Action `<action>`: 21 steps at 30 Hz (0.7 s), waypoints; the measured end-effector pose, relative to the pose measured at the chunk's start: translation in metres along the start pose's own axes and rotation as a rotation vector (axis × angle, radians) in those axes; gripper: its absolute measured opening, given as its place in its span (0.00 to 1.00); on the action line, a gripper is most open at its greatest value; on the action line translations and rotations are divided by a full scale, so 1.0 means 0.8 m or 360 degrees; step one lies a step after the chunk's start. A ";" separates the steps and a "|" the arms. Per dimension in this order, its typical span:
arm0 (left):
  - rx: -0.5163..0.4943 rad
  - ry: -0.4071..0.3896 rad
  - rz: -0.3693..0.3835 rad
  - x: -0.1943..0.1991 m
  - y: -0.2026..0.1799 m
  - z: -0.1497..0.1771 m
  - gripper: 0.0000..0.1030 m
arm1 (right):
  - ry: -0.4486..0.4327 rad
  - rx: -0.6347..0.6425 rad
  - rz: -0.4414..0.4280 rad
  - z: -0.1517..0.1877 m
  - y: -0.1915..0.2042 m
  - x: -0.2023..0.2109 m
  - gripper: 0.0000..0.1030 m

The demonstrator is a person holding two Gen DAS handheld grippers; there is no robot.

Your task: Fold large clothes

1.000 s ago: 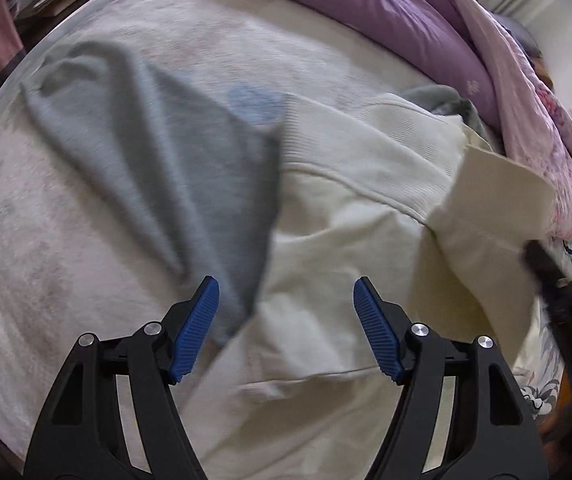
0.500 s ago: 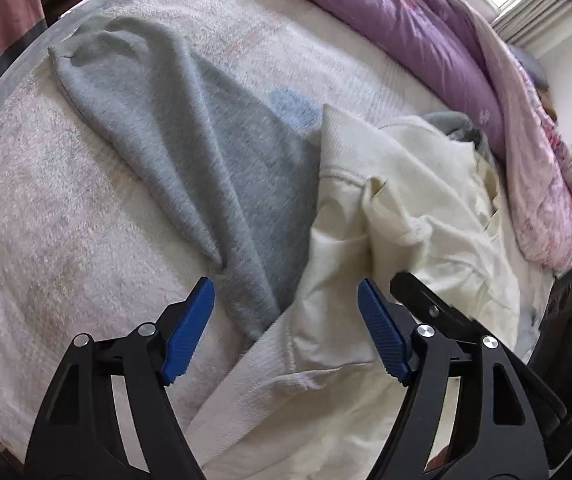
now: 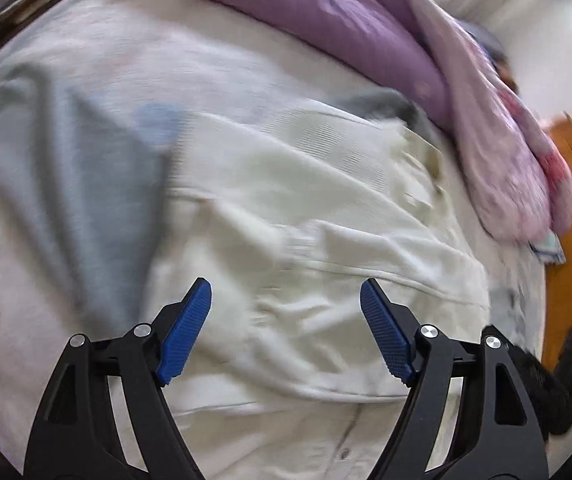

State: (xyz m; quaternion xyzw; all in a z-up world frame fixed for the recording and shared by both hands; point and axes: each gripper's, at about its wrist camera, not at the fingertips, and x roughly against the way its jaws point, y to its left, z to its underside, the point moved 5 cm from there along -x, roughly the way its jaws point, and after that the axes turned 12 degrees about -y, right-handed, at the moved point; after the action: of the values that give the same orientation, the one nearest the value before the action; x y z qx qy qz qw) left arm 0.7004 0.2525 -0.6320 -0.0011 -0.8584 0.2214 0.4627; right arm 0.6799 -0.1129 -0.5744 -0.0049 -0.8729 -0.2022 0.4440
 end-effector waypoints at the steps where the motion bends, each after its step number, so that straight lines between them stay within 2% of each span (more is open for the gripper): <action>1: -0.0045 0.0036 0.0013 -0.011 -0.009 0.003 0.76 | -0.0013 -0.0013 0.0043 -0.005 -0.018 0.001 0.23; 3: -0.0133 0.0144 -0.0040 -0.041 -0.013 0.014 0.76 | -0.0012 -0.0069 0.0136 -0.012 -0.065 0.001 0.23; 4: -0.0160 0.0176 -0.0173 -0.058 -0.003 0.020 0.74 | 0.0021 -0.0119 0.0152 -0.012 -0.084 -0.006 0.23; 5: -0.0140 0.0213 -0.0228 -0.071 0.008 0.024 0.72 | 0.0068 -0.0162 0.0154 -0.010 -0.101 -0.012 0.23; 6: -0.0087 0.0211 -0.0223 -0.077 0.017 0.024 0.72 | 0.0108 -0.0193 0.0157 -0.006 -0.112 -0.019 0.21; 7: -0.0061 0.0196 -0.0232 -0.077 0.021 0.023 0.67 | 0.0167 -0.0220 0.0165 0.004 -0.123 -0.032 0.17; 9: -0.0034 0.0190 -0.0227 -0.076 0.024 0.021 0.66 | 0.0256 -0.0270 0.0165 0.018 -0.136 -0.048 0.06; 10: -0.0035 0.0195 -0.0225 -0.076 0.024 0.021 0.66 | 0.0261 -0.0295 0.0156 0.021 -0.141 -0.052 0.05; 14: -0.0005 0.0235 -0.0189 -0.071 0.022 0.013 0.67 | 0.0337 -0.0297 0.0172 0.013 -0.138 -0.049 0.05; 15: 0.0038 0.0222 -0.0157 -0.064 0.025 0.005 0.67 | 0.0330 -0.0278 0.0166 0.007 -0.134 -0.046 0.11; 18: 0.0143 0.0123 -0.0110 -0.044 0.038 -0.031 0.74 | 0.0236 -0.0200 0.0120 -0.022 -0.118 -0.030 0.11; 20: 0.0160 0.0080 -0.0151 -0.040 0.050 -0.054 0.75 | 0.0173 -0.0144 0.0112 -0.046 -0.112 -0.025 0.12; 21: 0.0157 0.0074 -0.0172 -0.042 0.053 -0.063 0.75 | 0.0163 -0.0125 0.0120 -0.059 -0.116 -0.028 0.17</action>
State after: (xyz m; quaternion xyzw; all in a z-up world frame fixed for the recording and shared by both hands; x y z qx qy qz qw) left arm 0.7508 0.3028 -0.6509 0.0628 -0.8344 0.2380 0.4931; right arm 0.7126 -0.2115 -0.5991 -0.0448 -0.8396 -0.2194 0.4950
